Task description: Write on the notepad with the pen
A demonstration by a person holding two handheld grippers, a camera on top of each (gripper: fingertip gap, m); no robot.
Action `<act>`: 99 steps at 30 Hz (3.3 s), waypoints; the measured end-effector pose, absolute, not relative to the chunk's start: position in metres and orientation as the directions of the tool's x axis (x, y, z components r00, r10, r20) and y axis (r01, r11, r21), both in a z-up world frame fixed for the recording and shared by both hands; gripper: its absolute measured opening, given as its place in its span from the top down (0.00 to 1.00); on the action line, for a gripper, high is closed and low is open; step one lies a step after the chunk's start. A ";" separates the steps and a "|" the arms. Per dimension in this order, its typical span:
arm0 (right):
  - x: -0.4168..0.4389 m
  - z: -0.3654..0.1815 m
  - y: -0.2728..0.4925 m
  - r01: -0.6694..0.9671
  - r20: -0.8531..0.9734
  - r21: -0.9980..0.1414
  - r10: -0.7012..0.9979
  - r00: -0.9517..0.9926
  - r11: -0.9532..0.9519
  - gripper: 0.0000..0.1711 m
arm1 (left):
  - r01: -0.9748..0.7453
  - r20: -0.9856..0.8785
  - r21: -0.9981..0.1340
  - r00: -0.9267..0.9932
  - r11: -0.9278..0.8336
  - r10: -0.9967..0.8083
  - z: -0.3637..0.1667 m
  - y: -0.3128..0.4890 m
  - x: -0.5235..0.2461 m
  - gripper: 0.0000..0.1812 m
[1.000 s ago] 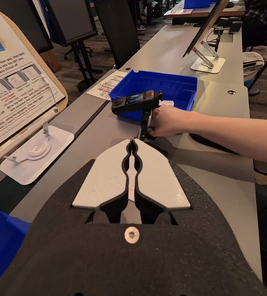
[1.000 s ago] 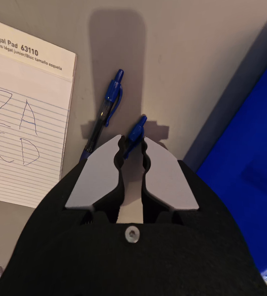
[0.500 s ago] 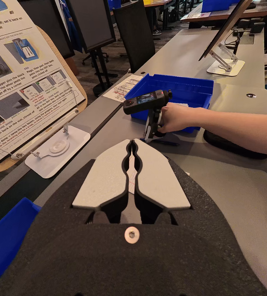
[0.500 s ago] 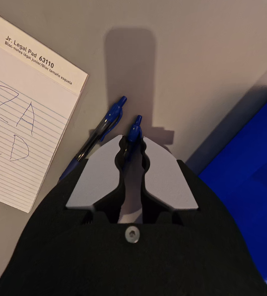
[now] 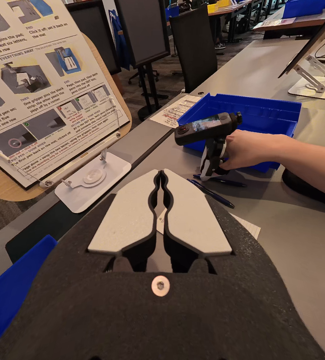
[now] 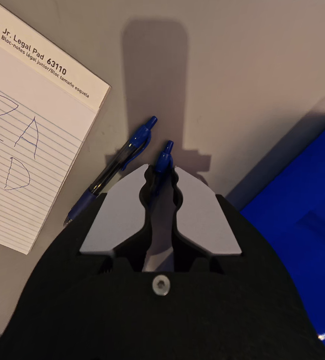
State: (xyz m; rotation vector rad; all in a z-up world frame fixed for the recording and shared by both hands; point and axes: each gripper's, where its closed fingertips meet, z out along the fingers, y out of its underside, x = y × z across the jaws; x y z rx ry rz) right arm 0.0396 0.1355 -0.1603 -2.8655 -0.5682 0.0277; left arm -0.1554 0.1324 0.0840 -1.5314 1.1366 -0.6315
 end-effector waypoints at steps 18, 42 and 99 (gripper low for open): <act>0.040 -0.161 0.130 0.363 0.021 -0.200 0.367 0.930 -0.910 0.87 | -0.334 -0.142 -0.942 0.387 0.005 -0.911 0.078 0.134 -0.154 1.00; 0.040 -0.160 0.131 0.317 -0.031 -0.233 0.333 0.942 -0.919 0.91 | -0.347 -0.157 -0.938 0.385 0.015 -0.909 0.077 0.136 -0.156 1.00; -0.089 0.066 0.094 -0.084 -0.324 -0.946 0.933 0.159 -0.314 0.75 | -0.188 0.392 -0.916 -0.226 -0.355 -0.892 0.022 0.059 -0.062 0.96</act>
